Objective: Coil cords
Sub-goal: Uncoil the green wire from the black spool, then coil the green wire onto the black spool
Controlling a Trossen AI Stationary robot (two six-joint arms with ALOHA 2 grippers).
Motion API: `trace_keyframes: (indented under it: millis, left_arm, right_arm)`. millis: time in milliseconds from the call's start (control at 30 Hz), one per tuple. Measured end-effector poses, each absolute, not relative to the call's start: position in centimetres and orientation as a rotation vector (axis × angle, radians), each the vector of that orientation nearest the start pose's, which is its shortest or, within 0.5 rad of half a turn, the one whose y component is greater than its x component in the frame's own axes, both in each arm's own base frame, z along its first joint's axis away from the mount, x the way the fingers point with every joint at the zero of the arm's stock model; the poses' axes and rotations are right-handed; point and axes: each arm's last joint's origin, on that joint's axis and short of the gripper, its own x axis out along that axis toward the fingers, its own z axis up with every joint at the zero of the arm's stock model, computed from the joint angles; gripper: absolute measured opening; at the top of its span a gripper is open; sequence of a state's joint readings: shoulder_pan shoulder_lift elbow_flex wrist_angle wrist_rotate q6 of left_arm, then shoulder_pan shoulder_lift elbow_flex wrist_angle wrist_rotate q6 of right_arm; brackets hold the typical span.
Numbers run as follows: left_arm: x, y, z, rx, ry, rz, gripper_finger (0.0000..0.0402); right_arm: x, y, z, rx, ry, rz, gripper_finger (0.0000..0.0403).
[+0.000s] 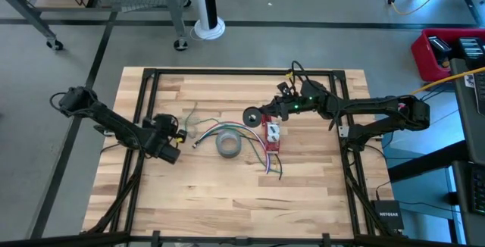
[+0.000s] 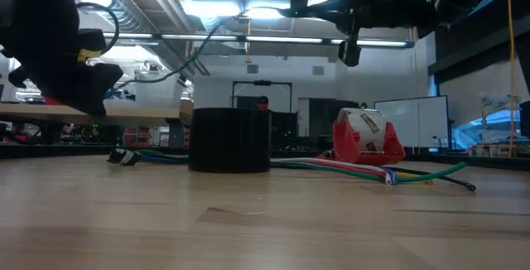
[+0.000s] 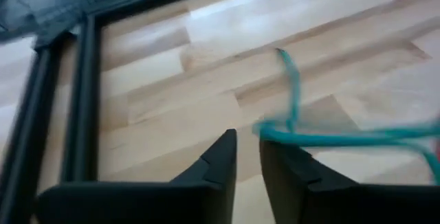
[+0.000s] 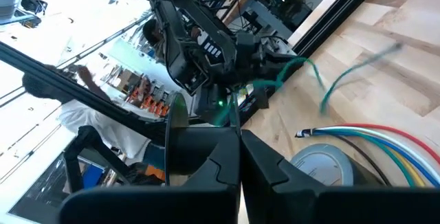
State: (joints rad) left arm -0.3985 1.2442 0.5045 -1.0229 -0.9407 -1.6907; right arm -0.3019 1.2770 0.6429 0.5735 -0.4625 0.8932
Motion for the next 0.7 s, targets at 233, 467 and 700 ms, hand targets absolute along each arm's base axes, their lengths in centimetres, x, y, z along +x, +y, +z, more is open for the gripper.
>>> trace_keyframes:
  millis: [233, 467, 700]
  left_arm:
    - [14.2, -4.1, 14.3, -0.507, 0.805, 1.178, 0.0129]
    - [14.9, -4.6, 14.7, -0.456, 0.563, 1.128, 0.0138]
    - [15.8, -5.9, 15.2, -0.426, 0.344, 1.023, 0.0139]
  right_arm:
    - [26.2, -6.8, 25.4, 0.905, 0.124, 0.124, 0.0002]
    - [26.2, -7.0, 25.3, 0.871, 0.099, 0.070, 0.0002]
    - [26.2, -7.1, 25.2, 0.837, 0.098, 0.029, 0.0002]
